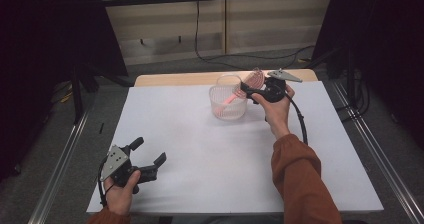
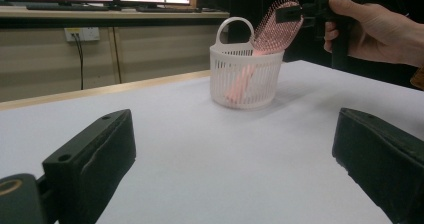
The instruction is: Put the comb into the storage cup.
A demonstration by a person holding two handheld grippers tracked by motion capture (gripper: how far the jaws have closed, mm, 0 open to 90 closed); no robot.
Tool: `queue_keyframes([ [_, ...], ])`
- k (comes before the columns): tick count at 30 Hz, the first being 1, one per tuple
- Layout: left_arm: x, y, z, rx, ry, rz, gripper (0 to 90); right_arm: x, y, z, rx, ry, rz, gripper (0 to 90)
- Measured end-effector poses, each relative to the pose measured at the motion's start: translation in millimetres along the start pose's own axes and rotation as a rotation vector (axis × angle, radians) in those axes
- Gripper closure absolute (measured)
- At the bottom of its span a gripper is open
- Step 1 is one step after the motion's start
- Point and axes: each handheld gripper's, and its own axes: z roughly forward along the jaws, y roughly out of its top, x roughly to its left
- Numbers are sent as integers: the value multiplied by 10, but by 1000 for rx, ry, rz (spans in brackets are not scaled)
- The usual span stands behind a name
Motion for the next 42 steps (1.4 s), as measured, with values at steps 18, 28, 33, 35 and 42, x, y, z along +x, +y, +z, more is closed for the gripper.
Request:
queue_keyframes([
  [18, 28, 12, -8, -9, 17, -8, 38, 41, 92, -96, -30, 8, -49, 35],
  [28, 42, 6, -10, -7, 29, -11, 38, 75, 120, -188, -26, 5, -82, 8],
  [33, 55, -3, -14, -5, 34, -21, 38, 102, 146, -240, -46, 3, -91, 7],
  [35, 53, 1, -15, -6, 33, -23, 38, 98, 157, -255, -50, 2, -92, 5],
  [42, 69, -4, -25, -12, 40, -36, 38, 80, 135, -320, -50, -6, -114, 1],
])
